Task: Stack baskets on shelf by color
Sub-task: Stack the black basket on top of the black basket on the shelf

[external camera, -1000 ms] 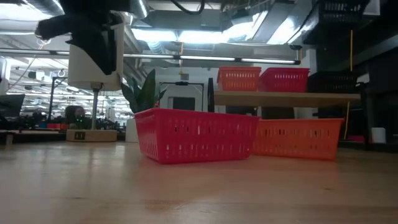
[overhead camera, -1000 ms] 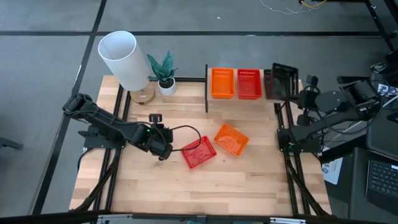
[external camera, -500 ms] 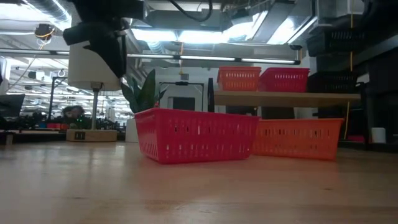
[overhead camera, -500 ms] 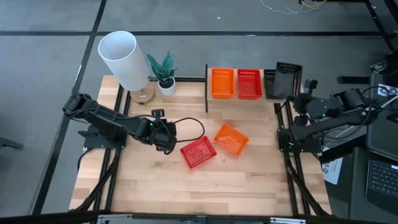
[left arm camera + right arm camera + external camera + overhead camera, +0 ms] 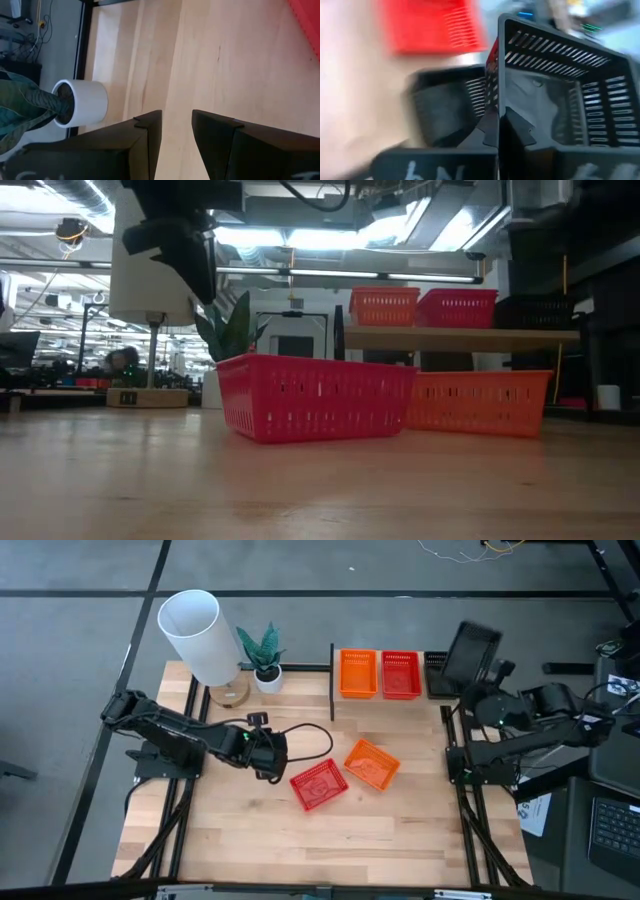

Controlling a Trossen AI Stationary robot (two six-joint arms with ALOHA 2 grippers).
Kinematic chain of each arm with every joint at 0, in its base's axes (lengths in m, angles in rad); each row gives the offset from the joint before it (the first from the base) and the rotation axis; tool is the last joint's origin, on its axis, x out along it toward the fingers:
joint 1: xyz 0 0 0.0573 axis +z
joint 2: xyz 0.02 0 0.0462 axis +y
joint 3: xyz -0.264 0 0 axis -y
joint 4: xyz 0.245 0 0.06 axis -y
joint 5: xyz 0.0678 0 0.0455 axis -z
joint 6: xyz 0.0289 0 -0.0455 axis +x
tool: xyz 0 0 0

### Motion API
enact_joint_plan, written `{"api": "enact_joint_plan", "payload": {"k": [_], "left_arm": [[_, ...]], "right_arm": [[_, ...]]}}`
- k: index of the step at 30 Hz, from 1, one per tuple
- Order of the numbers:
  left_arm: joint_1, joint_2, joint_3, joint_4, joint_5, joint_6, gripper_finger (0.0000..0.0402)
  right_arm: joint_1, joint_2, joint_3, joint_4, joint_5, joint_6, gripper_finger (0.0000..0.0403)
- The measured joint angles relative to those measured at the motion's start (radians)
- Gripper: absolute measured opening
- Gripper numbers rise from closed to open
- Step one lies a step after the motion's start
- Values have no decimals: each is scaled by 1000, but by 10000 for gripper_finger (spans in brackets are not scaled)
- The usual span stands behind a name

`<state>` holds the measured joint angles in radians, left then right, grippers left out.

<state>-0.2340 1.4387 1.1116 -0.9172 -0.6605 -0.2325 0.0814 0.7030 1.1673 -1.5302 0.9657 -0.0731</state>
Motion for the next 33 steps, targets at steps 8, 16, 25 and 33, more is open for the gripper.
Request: {"api": "enact_joint_plan", "payload": {"k": [8, 16, 25, 33], "left_arm": [[22, 0, 0, 20, 0, 0, 101], [22, 0, 0, 35, 1, 7, 101], [22, 0, 0, 40, 1, 26, 101], [22, 0, 0, 40, 1, 26, 101]], "right_arm": [[-179, 108, 9, 471, 307, -283, 1], [-537, 139, 9, 474, -103, -468, 1], [-760, 155, 9, 246, -626, -742, 1], [-818, 132, 9, 216, -761, -798, 1]]}}
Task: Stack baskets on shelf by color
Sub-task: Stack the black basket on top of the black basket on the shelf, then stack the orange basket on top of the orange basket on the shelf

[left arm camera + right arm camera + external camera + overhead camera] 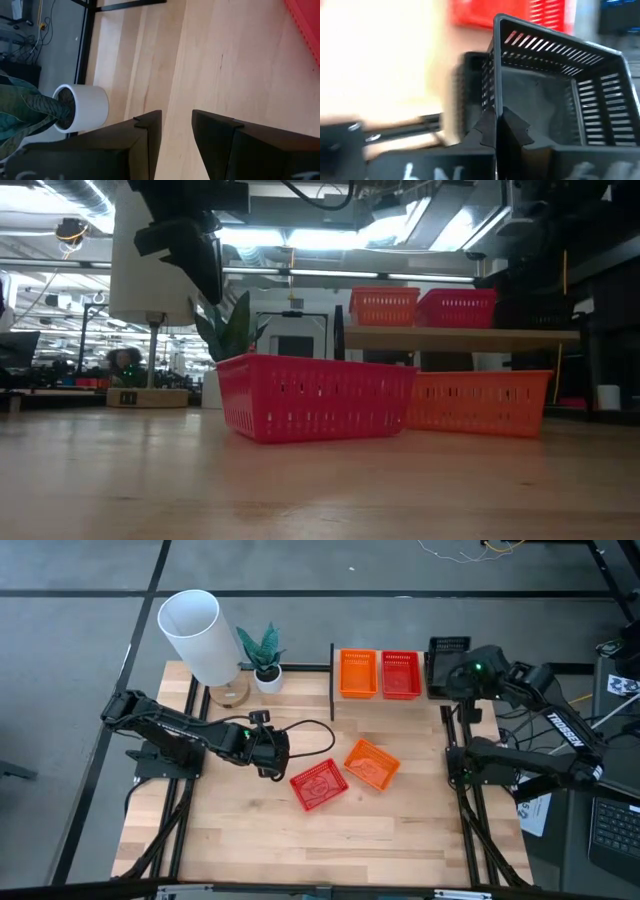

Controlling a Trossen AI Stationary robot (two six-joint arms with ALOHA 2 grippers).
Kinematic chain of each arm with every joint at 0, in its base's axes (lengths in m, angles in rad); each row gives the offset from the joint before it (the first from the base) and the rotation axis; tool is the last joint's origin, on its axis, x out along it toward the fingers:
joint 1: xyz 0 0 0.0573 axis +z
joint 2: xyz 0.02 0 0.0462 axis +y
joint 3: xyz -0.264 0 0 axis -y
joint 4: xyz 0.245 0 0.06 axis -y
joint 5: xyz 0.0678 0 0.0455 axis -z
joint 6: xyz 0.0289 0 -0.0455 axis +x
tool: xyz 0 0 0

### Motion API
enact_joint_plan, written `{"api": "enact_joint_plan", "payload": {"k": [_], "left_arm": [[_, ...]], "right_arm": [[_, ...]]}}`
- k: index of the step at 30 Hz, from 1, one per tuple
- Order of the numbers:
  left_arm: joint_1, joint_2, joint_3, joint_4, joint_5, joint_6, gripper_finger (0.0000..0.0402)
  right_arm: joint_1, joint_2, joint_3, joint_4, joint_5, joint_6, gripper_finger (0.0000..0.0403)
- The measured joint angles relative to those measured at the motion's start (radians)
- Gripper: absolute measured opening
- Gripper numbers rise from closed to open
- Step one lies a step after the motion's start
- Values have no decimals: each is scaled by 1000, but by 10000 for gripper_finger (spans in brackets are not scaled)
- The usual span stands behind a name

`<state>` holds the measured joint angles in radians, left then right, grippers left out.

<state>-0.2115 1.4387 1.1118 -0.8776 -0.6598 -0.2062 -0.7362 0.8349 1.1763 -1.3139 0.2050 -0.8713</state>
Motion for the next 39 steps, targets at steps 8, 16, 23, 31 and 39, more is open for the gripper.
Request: {"api": "enact_joint_plan", "payload": {"k": [8, 16, 23, 31, 39], "left_arm": [[0, 0, 0, 0, 0, 0, 101], [0, 0, 0, 0, 0, -21, 101], [0, 0, 0, 0, 0, -28, 101], [-1, 0, 0, 0, 0, -30, 101], [-1, 0, 0, 33, 26, -30, 101]], "right_arm": [[-55, 10, -7, -25, -19, -50, 3], [-56, 10, -7, -6, -14, -54, 65], [-56, 9, -8, 14, 62, -44, 83], [-9, -3, -8, 31, -424, 272, 85], [150, -54, -192, 122, -841, 533, 61]]}}
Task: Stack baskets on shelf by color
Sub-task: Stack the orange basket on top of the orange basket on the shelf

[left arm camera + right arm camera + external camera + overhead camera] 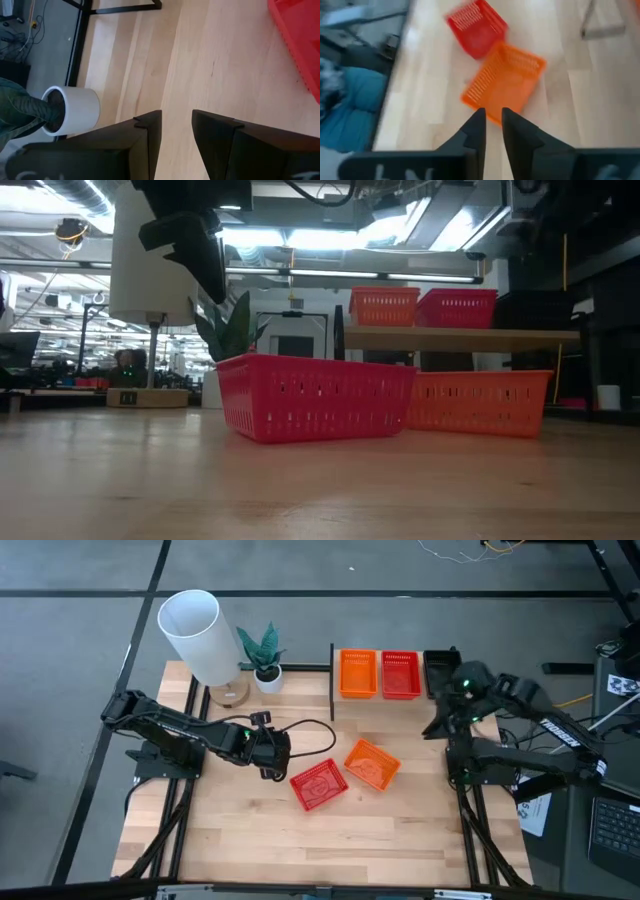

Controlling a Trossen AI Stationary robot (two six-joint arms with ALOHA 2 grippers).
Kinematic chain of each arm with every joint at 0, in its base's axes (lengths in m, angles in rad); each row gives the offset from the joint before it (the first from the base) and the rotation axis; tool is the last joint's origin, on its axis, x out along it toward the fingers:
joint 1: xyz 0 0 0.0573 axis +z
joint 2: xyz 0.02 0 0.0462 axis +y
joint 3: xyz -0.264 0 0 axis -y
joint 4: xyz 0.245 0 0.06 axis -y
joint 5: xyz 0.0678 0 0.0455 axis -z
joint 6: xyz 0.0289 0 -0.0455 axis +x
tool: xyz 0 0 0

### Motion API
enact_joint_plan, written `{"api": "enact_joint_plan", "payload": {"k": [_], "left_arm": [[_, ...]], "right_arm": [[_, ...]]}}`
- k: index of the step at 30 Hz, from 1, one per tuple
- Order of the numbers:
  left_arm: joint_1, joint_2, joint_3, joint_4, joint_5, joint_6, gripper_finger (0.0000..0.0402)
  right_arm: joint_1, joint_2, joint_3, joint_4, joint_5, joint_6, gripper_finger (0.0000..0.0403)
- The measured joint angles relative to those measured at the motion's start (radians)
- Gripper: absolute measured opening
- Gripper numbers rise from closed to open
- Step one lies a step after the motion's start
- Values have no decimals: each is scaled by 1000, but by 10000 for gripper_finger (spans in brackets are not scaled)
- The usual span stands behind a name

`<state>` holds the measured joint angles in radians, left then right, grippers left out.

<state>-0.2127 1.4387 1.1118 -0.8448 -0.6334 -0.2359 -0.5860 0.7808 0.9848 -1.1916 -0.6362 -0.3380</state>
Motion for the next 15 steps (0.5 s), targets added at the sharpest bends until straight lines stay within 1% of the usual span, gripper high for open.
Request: {"api": "enact_joint_plan", "payload": {"k": [2, 3, 5, 6, 7, 9, 11, 15], "left_arm": [[0, 0, 0, -1, 0, 0, 101], [0, 0, 0, 0, 0, 0, 101], [0, 0, 0, -1, 0, 2, 101], [0, 0, 0, -1, 0, 2, 101], [0, 0, 0, -1, 0, 2, 101], [0, 0, 0, -3, 0, 3, 101], [0, 0, 0, -3, 0, 3, 101], [0, 0, 0, -6, 0, 2, 101]], "right_arm": [[65, -17, -106, 79, 61, 84, 54], [102, -21, -160, 121, 60, 115, 53], [178, -22, -252, 222, 26, 173, 52], [221, -23, -283, 274, 18, 214, 52], [267, -12, -279, 274, 45, 249, 52], [368, 14, -249, 286, 175, 280, 52], [465, 30, -209, 293, 295, 279, 52], [621, 61, -98, 253, 588, 285, 52]]}}
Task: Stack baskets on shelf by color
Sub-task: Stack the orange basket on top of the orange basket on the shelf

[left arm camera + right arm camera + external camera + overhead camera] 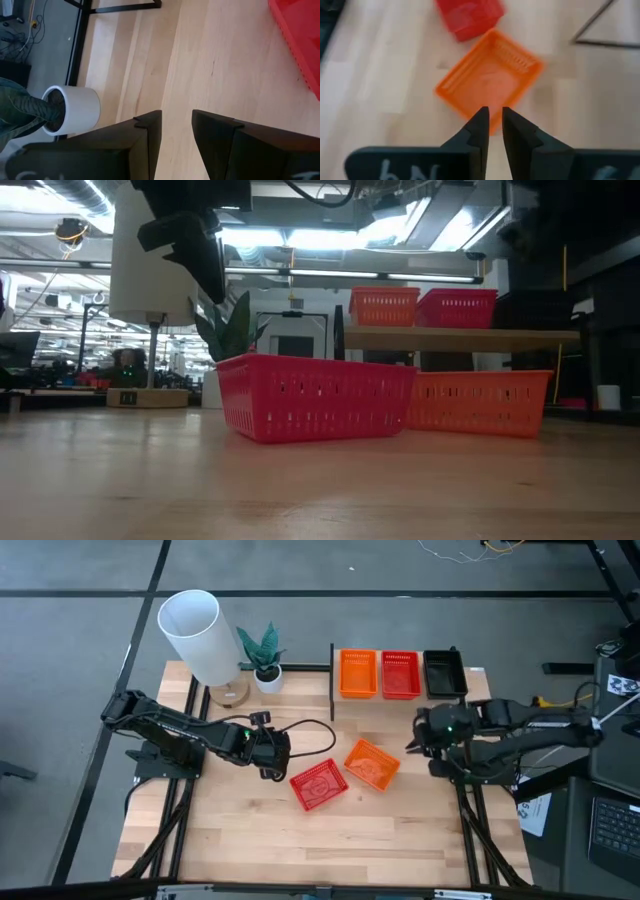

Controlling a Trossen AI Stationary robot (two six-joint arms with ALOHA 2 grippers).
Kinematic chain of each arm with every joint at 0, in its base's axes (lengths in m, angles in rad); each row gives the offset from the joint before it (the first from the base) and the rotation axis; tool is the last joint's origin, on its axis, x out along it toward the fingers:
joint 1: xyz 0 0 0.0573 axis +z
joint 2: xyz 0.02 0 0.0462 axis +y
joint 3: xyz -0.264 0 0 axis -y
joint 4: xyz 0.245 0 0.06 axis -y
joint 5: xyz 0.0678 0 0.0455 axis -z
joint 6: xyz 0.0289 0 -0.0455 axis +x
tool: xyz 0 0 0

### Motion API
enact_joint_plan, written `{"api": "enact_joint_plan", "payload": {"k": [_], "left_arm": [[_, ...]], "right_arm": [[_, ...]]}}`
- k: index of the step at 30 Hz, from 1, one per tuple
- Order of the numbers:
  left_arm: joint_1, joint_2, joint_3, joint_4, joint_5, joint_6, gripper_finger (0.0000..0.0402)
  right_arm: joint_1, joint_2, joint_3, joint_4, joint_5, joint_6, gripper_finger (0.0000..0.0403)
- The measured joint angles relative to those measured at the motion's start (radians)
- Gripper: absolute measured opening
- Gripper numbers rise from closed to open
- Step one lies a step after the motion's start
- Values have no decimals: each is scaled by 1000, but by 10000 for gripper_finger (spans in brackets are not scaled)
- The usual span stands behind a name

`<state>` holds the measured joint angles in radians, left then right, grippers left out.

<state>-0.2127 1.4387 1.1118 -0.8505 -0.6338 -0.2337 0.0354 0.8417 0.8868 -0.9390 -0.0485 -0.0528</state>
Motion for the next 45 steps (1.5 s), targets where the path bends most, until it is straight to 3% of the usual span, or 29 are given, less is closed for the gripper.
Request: {"api": "enact_joint_plan", "payload": {"k": [5, 14, 21, 35, 41, 45], "left_arm": [[0, 0, 0, 2, 0, -1, 101], [0, 0, 0, 3, 0, 0, 101], [0, 0, 0, 3, 0, 0, 101], [0, 0, 0, 3, 0, 0, 101], [0, 0, 0, 4, 0, -1, 101], [0, 0, 0, 4, 0, -1, 101]], "right_arm": [[174, 85, 37, 33, 143, 68, 52], [393, 446, 17, 68, 263, 43, 52], [415, 586, 26, 72, 265, 16, 52], [414, 647, 51, 83, 270, -166, 52], [414, 698, 50, 85, 371, -192, 52], [413, 731, 50, 84, 375, -211, 52]]}}
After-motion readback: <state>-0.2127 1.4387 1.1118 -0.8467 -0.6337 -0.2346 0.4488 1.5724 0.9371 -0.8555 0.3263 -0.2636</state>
